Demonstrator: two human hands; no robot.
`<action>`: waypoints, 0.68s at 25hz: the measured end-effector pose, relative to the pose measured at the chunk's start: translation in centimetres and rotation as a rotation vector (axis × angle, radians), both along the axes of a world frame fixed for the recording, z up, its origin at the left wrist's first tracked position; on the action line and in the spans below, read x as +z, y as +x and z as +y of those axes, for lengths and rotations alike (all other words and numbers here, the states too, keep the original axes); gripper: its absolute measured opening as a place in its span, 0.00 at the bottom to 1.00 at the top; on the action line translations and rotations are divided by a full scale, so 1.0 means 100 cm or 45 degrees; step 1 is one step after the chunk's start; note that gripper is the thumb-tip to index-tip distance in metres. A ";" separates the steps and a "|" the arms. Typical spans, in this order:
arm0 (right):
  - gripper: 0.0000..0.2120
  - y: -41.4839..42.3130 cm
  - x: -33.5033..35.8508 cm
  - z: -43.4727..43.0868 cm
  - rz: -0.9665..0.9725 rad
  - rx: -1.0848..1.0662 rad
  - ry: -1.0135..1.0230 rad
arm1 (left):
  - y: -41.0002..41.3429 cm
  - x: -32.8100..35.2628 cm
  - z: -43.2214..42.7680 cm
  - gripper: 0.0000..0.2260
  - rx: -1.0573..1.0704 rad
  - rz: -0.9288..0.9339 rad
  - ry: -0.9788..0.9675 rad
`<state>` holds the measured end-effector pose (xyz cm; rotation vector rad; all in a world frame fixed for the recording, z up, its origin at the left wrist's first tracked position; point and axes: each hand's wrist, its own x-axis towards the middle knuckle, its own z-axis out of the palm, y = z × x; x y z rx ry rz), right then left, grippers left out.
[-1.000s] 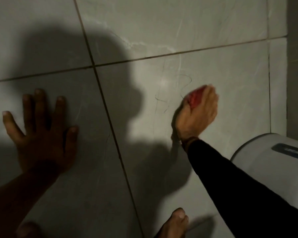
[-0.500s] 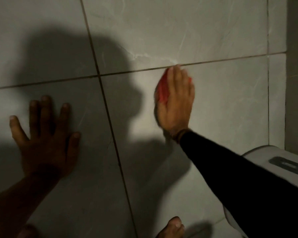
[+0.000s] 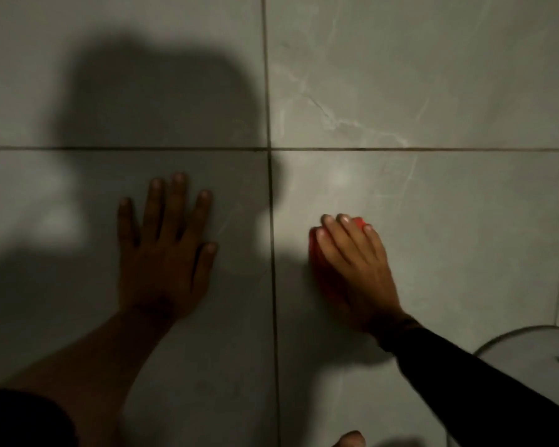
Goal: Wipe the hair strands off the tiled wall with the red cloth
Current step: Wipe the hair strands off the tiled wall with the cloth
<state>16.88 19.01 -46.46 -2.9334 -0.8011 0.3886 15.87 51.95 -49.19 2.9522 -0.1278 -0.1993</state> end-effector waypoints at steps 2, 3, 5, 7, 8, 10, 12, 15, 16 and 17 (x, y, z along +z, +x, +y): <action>0.28 0.035 0.002 -0.016 -0.084 -0.156 0.044 | 0.003 0.001 -0.002 0.33 -0.022 -0.008 0.007; 0.29 0.063 0.000 -0.007 -0.152 -0.448 0.089 | 0.003 0.000 -0.002 0.33 -0.023 -0.015 0.020; 0.34 0.120 -0.005 0.043 -0.271 -0.912 0.172 | 0.002 -0.003 0.000 0.33 -0.025 -0.029 0.022; 0.35 0.122 -0.014 0.101 -0.307 -0.722 0.222 | 0.000 -0.005 0.001 0.33 -0.023 -0.039 0.027; 0.32 0.103 -0.018 0.119 -0.260 -0.453 0.286 | 0.000 -0.005 0.002 0.32 -0.017 -0.045 0.032; 0.30 0.037 -0.013 0.119 -0.058 0.110 0.302 | 0.001 -0.004 0.001 0.32 -0.019 -0.046 0.023; 0.32 -0.009 0.000 0.089 0.072 0.544 0.199 | 0.001 -0.003 0.001 0.33 -0.028 -0.041 0.036; 0.27 0.018 -0.004 0.044 0.118 1.069 0.243 | 0.000 -0.004 0.002 0.32 -0.038 -0.048 0.053; 0.24 0.046 -0.006 0.036 0.093 1.087 0.249 | 0.000 -0.003 0.002 0.32 -0.037 -0.046 0.053; 0.23 0.077 -0.008 0.031 0.030 0.992 0.234 | 0.001 -0.003 0.001 0.32 -0.034 -0.037 0.052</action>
